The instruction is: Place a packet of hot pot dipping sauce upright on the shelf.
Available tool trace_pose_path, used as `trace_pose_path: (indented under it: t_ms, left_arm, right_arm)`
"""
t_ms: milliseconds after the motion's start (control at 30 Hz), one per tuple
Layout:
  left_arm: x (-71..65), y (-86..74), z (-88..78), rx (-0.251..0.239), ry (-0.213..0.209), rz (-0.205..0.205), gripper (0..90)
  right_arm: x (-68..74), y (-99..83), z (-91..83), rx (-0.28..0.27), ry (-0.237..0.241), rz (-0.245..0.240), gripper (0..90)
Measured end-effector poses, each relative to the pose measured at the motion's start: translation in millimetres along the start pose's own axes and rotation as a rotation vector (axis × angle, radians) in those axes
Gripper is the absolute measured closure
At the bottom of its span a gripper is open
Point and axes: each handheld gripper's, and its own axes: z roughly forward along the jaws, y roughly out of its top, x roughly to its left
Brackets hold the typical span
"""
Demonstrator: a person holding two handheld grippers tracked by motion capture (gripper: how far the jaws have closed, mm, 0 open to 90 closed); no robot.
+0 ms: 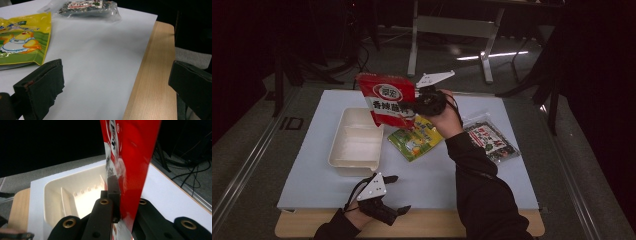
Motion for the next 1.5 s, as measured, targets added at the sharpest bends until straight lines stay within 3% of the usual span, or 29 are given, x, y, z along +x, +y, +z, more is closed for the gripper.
trace_pose_path:
  t_ms: [233,867,1233,1500]
  left_arm:
    - [1.1,-0.3,-2.2,-0.005,0.003,-0.008,1.2]
    - [0.4,-4.3,-10.3,-0.013,0.015,-0.029,1.2]
    - [0.7,-6.2,-15.2,-0.020,0.017,-0.045,1.2]
    - [0.4,-6.5,-15.8,-0.024,0.013,-0.041,1.2]
  right_arm:
    - [-2.2,4.9,26.1,0.000,0.003,-0.012,90.0]
    - [-11.6,9.9,88.9,-0.029,0.073,-0.010,90.0]
    - [-19.7,10.7,121.1,-0.047,0.087,0.001,90.0]
    - [-23.6,1.2,139.3,-0.037,0.070,-0.013,90.0]
